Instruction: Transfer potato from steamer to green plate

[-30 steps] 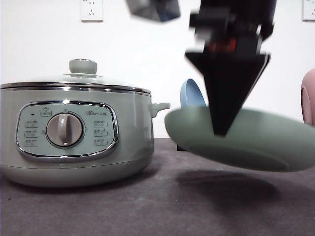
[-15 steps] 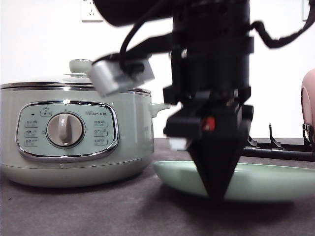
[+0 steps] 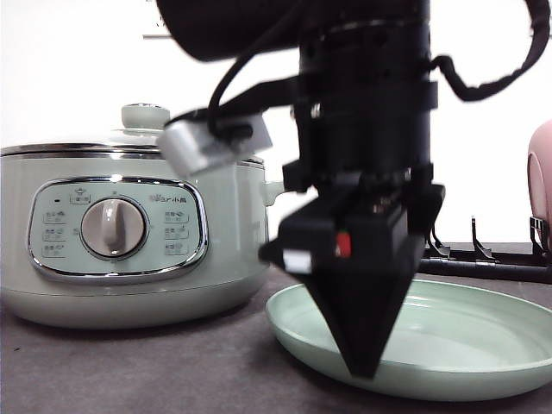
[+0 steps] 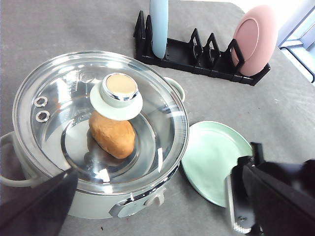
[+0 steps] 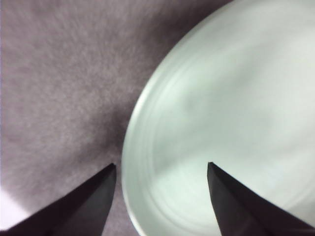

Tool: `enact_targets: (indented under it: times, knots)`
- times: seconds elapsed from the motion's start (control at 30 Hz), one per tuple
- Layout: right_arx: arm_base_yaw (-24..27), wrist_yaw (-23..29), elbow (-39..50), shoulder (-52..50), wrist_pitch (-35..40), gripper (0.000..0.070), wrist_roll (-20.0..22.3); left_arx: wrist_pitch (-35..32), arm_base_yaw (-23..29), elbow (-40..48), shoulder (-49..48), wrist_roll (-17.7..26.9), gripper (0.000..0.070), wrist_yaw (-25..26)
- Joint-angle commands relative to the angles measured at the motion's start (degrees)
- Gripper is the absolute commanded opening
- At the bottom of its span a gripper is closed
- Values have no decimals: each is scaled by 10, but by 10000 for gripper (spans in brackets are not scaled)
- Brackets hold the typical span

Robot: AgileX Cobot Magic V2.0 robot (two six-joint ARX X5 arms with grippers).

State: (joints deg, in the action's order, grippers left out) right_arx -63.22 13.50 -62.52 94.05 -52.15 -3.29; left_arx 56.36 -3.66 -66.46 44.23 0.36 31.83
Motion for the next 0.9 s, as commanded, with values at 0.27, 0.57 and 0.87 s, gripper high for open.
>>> enact_targets:
  times: [0.27,0.57,0.87]
  knots:
    - [-4,0,-8,-103,0,370,-8,-6,-1,-11,3,5,678,3]
    - [20,-3,-15,-231,-7,370,-9,-16,-1,-11,7,-16,679,0]
    - [125,-77,-63,-347,-6,370,-12,-22,-13,-56,75,-28,679,-17]
